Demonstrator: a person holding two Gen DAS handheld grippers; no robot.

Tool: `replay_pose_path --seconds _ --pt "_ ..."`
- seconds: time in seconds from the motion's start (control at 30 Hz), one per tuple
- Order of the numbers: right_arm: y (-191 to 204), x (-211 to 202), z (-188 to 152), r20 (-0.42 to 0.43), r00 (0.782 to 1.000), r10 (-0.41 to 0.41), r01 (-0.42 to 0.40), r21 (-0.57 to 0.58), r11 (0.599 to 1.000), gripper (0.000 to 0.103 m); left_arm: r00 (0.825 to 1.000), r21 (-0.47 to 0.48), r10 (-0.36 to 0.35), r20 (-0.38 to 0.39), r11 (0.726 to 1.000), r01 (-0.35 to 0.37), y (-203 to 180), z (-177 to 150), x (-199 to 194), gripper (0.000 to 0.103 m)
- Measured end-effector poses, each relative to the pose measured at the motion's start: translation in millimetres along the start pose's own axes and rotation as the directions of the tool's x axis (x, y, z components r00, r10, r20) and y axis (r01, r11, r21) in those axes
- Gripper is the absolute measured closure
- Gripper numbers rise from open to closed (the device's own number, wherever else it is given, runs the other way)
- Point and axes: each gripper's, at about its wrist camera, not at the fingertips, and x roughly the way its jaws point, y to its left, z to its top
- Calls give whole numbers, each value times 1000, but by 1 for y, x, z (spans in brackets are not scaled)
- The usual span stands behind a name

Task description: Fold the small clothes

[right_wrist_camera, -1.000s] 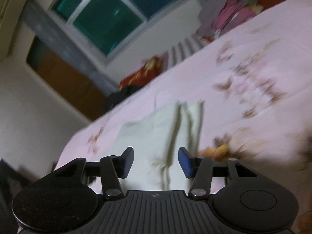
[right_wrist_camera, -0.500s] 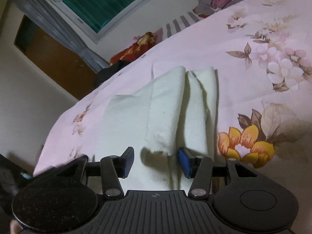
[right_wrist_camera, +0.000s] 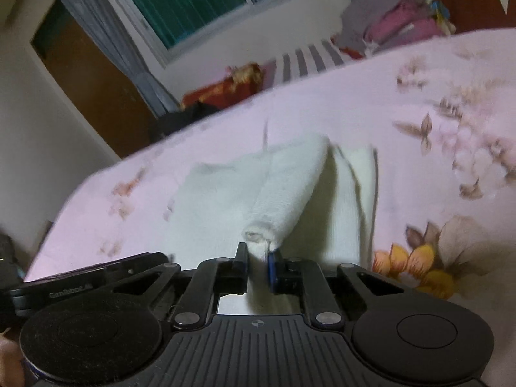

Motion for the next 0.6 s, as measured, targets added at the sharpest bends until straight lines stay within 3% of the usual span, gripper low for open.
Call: replay_pose_path --seconds 0.07,0.17,0.3,0.6 --pt "-5 -11 1 8 1000 8 -8 11 1000 92 999 48 -31 -14 998 31 -12 5 3 71" --pt "-23 -5 -6 -29 999 -33 34 36 999 92 994 140 -6 -113 990 21 -31 2 28 71" --pt "-39 0 -13 -47 999 -17 21 87 996 92 994 142 12 -110 990 4 -36 0 36 71" --pt "-41 -7 -12 -65 998 -14 19 77 997 92 994 120 -47 -102 991 59 -32 -1 37 70"
